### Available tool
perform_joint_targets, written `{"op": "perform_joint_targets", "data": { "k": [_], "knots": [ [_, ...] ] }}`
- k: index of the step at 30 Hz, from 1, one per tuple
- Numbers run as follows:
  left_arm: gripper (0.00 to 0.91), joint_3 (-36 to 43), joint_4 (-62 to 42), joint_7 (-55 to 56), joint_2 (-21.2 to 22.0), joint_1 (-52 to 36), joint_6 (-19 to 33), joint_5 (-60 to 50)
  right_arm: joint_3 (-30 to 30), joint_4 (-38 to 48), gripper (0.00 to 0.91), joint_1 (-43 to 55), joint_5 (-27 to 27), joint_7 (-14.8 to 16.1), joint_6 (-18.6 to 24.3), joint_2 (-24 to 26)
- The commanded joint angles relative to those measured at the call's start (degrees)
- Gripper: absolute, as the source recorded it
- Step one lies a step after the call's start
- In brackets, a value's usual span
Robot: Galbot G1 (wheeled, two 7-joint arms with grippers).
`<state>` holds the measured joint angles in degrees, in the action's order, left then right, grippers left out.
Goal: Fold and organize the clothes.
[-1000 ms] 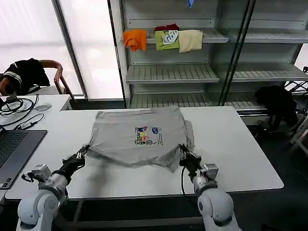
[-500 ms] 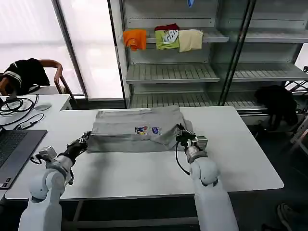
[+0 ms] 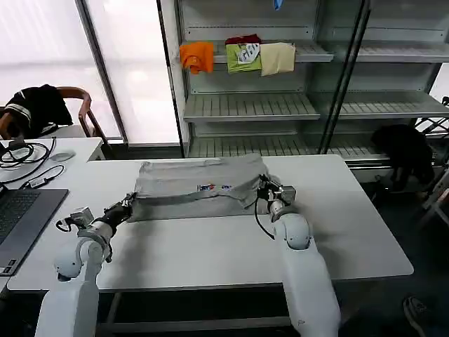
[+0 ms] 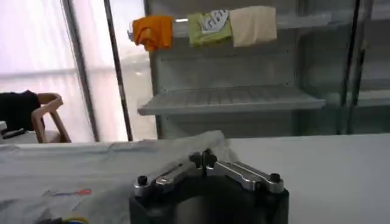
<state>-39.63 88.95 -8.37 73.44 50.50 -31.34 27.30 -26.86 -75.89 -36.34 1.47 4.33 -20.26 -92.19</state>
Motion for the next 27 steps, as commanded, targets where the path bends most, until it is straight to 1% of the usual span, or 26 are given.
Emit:
{"op": "perform_joint_targets", "data": {
  "k": [1,7,10,12,14,15,17,19,27],
  "knots": [
    [0.907,0.1,-1.5,-0.1,-0.1,-1.1,1.3,-1.8,-0.5,3.3,0.907,1.9,-1.0,0.0,3.9,-2.4],
    [0.907,-0.2,0.5,0.3,-0.5,-0.1,1.2,-1.5,-0.3,0.7,0.907,0.7,-0.9,-0.1,3.7,-1.8],
    [0.907,-0.2,2.0,0.8,-0.7,1.3,0.5,-2.6,0.5,-2.2,0.907,-0.9,-1.4,-0.1,1.7,-1.0],
    [0.907,-0.1,3.4,0.8,-1.1,2.8,-1.3,-6.4,1.3,-5.9,0.907,-4.2,-3.2,0.2,-3.4,0.1],
    [0.907,0.4,4.8,0.7,-1.8,4.6,-1.7,-8.4,1.7,-10.7,0.907,-6.5,-3.2,-0.1,-9.0,0.9],
    [0.907,0.6,5.3,0.8,-2.0,5.5,-1.7,-9.0,1.7,-13.2,0.907,-7.5,-3.2,-0.5,-12.8,1.1],
    [0.907,1.0,6.4,0.6,-2.5,7.1,-1.8,-10.4,2.0,-15.2,0.907,-9.5,-3.5,-1.2,-13.0,2.1],
    [0.907,1.3,7.1,0.6,-2.7,8.3,-1.8,-10.4,1.8,-16.3,0.907,-11.3,-5.6,-1.3,-13.1,2.7],
    [0.907,2.2,8.8,0.6,-1.6,9.9,-1.8,-9.7,-1.0,-18.5,0.907,-15.5,-5.4,-0.7,-13.1,3.8]
  ]
}}
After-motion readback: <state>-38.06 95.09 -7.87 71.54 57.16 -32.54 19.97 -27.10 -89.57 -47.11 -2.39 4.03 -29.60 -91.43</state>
